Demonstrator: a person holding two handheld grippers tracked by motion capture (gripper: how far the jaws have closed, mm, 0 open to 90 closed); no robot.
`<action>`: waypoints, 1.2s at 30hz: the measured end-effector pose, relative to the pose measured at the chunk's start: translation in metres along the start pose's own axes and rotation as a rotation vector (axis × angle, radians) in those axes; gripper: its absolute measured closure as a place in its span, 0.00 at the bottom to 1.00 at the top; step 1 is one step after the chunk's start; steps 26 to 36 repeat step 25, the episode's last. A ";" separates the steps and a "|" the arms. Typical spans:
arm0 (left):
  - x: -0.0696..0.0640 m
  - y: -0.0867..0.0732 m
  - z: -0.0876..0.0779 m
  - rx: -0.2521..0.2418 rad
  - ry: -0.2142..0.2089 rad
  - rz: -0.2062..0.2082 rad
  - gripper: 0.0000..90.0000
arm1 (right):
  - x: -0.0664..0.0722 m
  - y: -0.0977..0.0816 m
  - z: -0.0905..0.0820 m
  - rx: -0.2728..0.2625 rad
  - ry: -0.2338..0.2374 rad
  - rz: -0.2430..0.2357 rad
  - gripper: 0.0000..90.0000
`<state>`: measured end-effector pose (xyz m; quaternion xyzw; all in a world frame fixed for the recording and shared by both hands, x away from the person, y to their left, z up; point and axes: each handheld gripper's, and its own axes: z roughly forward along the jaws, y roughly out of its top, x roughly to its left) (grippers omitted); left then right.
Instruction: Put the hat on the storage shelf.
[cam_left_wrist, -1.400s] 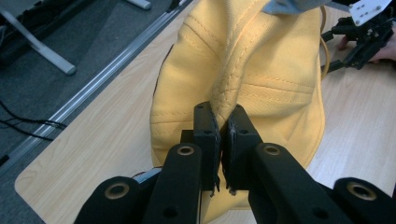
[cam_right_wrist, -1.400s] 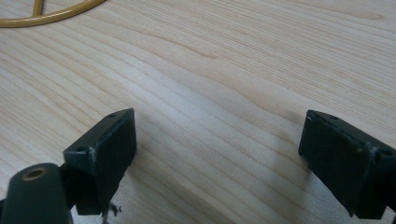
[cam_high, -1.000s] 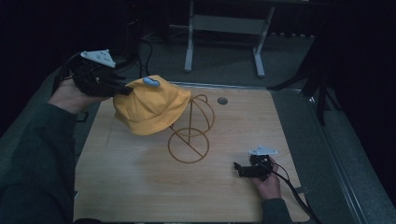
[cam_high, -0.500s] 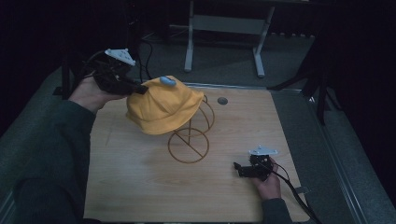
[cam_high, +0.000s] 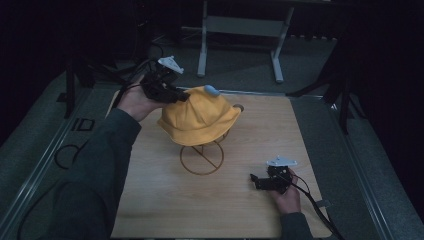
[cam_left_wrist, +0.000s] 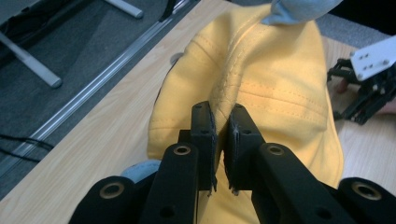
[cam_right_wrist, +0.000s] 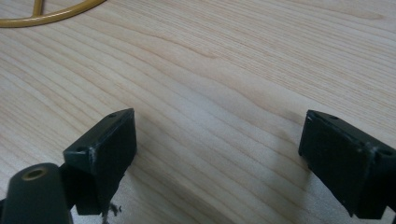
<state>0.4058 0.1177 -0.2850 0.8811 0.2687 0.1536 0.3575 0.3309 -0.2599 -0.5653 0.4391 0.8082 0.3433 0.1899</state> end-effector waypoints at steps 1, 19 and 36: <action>-0.003 0.003 0.004 -0.004 -0.005 0.004 0.92 | 0.000 0.000 0.000 0.000 0.000 0.000 0.12; -0.014 0.010 0.014 -0.086 -0.012 -0.035 0.47 | 0.000 0.000 0.000 0.001 0.000 0.004 0.12; 0.003 0.002 -0.005 -0.166 -0.029 -0.122 0.34 | 0.000 0.000 0.000 0.000 0.000 0.001 0.12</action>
